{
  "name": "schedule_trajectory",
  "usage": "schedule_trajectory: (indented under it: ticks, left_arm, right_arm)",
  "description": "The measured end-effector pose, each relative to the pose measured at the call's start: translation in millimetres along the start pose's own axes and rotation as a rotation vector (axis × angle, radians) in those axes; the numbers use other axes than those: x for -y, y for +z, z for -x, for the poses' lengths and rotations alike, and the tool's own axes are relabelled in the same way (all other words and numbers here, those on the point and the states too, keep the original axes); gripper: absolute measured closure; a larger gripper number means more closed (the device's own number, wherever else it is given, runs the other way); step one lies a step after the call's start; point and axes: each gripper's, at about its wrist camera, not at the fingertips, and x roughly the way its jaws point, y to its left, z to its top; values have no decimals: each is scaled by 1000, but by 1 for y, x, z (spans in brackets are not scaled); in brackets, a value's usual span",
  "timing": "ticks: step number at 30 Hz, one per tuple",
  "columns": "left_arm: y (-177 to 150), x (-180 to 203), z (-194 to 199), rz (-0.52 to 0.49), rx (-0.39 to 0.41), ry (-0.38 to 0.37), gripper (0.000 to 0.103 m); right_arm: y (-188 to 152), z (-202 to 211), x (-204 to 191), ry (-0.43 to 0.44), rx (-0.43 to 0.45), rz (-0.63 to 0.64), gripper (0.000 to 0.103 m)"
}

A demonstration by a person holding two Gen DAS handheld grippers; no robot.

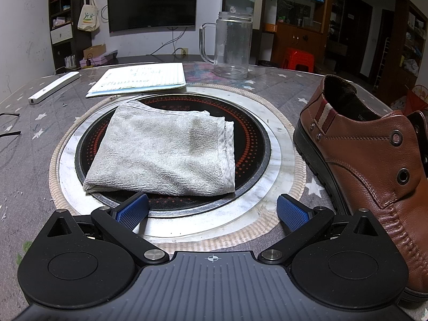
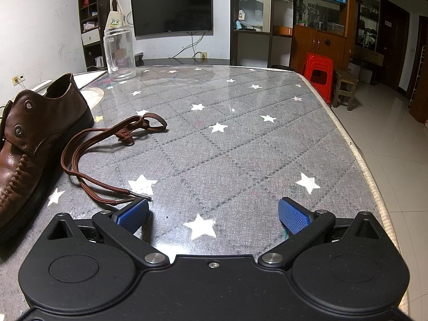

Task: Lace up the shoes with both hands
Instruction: 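Move the right gripper toward the loose brown shoelace on the table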

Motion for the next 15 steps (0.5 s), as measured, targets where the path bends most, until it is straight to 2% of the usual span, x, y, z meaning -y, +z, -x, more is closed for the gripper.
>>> schedule_trajectory:
  ticks: [15]
  left_arm:
    - [0, 0, 0, 0, 0, 0, 0]
  right_arm:
    - [1, 1, 0, 0, -1, 0, 0]
